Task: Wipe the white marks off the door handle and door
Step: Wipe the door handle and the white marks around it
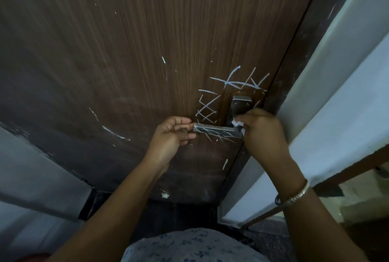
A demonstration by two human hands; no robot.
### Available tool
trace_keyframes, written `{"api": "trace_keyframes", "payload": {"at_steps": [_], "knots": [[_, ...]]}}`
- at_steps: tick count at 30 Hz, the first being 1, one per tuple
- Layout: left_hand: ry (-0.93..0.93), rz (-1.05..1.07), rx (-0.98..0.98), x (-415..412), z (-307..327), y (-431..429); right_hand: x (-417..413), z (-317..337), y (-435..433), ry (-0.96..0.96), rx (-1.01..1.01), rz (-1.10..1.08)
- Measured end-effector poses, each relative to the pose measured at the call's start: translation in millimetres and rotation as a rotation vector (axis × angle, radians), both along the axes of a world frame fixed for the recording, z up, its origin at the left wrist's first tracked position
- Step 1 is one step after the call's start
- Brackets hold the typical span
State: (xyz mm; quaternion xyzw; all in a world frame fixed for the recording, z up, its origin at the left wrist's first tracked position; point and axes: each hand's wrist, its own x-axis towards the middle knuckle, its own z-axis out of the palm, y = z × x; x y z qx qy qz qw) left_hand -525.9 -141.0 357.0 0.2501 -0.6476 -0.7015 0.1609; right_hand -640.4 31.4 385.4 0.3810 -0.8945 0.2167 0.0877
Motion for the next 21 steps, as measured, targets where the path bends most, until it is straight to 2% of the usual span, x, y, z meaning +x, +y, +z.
{"api": "trace_keyframes", "payload": {"at_steps": [3,7,10,12,14,17,21], "knots": [[-0.003,-0.009,0.000,1,0,0,2,-14,10,-0.069,-0.275,-0.032],[0.005,0.008,0.005,0,1,1,17,-39,6,-0.592,-0.771,-0.289],[0.013,0.007,0.003,0,0,2,21,-56,-6,-1.123,-1.155,-0.519],[0.016,0.004,-0.003,1,0,3,22,-59,-10,-1.398,-1.308,-0.484],[0.017,0.005,-0.010,1,0,4,20,-56,-13,-1.527,-1.462,-0.410],[0.015,0.008,-0.019,1,-2,4,18,-49,-15,-1.696,-1.585,-0.361],[0.014,-0.003,-0.032,2,-4,3,25,-60,-7,-1.754,-1.527,-0.380]]}}
